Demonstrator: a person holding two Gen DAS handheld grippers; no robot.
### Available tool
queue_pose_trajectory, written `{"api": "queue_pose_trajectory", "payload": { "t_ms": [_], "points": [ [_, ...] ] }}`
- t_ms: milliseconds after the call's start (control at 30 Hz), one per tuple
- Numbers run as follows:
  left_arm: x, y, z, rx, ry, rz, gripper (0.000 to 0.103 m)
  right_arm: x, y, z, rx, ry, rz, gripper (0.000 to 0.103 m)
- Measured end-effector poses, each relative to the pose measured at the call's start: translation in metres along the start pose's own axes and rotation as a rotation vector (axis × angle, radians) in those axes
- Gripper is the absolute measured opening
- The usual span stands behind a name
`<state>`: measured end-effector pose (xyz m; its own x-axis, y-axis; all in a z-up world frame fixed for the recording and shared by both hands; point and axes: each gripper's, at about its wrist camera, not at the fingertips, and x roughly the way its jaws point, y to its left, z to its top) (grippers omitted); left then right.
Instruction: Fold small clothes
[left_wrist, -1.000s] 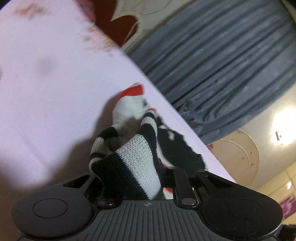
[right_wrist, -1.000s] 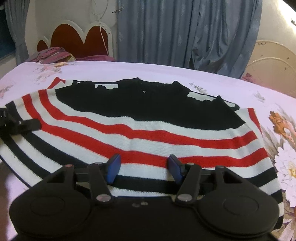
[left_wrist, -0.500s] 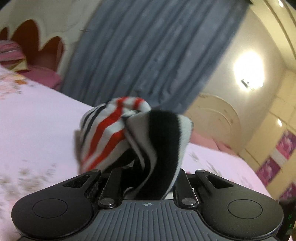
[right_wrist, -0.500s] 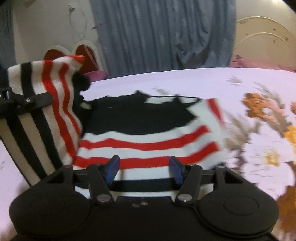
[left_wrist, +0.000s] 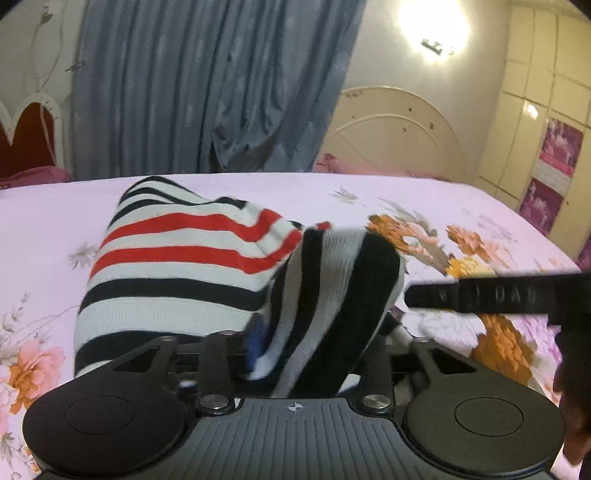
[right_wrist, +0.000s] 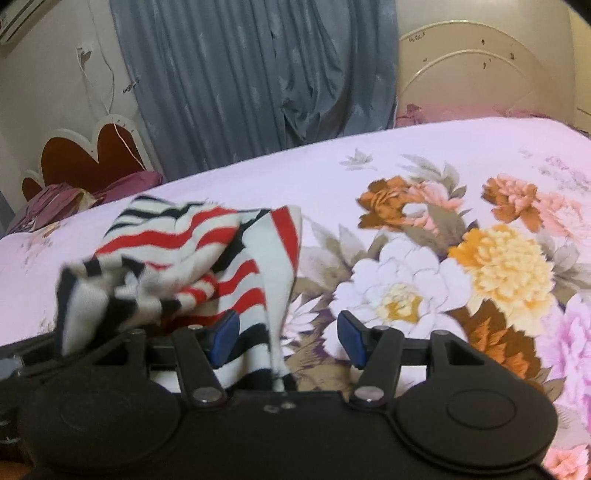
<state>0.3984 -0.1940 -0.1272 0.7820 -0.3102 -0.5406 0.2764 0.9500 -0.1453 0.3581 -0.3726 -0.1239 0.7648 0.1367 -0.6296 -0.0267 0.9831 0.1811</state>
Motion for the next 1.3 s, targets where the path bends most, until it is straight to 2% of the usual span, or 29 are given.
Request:
{"api": "queue_pose_trajectory", "payload": {
  "t_ms": [33, 133, 233, 500, 600, 733, 933, 1067, 1167, 1200, 1300],
  "points": [
    [-0.003, -0.005, 0.000, 0.018, 0.004, -0.004, 0.055, -0.002, 0.000, 0.002, -0.005, -0.006, 0.006, 0.057],
    [-0.005, -0.020, -0.004, 0.057, 0.016, -0.018, 0.067, -0.009, 0.003, 0.009, -0.025, -0.026, 0.019, 0.057],
    [-0.014, -0.025, -0.003, 0.059, 0.044, -0.036, 0.073, -0.012, 0.003, 0.016, -0.025, -0.043, 0.029, 0.060],
    [-0.034, -0.028, 0.002, 0.102, 0.083, -0.065, 0.075, -0.008, 0.006, 0.029, 0.027, -0.016, 0.112, 0.068],
    [-0.046, -0.025, 0.001, 0.133, 0.081, -0.050, 0.075, -0.001, 0.012, 0.032, 0.051, 0.023, 0.159, 0.076],
    [-0.060, -0.013, 0.001, 0.145, 0.066, -0.017, 0.075, 0.014, 0.021, 0.031, 0.090, 0.079, 0.200, 0.076],
    [-0.083, 0.021, 0.003, 0.077, 0.027, 0.038, 0.075, 0.036, 0.030, 0.022, 0.153, 0.162, 0.239, 0.077],
    [-0.083, 0.049, 0.006, 0.023, 0.011, 0.093, 0.075, 0.051, 0.032, 0.015, 0.191, 0.208, 0.245, 0.077],
    [-0.076, 0.065, 0.006, -0.010, 0.018, 0.116, 0.075, 0.060, 0.031, 0.013, 0.230, 0.224, 0.255, 0.074],
    [-0.071, 0.069, 0.005, -0.017, 0.020, 0.122, 0.075, 0.062, 0.030, 0.012, 0.247, 0.227, 0.263, 0.067],
    [-0.060, 0.078, 0.004, -0.038, 0.026, 0.136, 0.075, 0.072, 0.030, 0.013, 0.288, 0.237, 0.277, 0.054]
  ]
}}
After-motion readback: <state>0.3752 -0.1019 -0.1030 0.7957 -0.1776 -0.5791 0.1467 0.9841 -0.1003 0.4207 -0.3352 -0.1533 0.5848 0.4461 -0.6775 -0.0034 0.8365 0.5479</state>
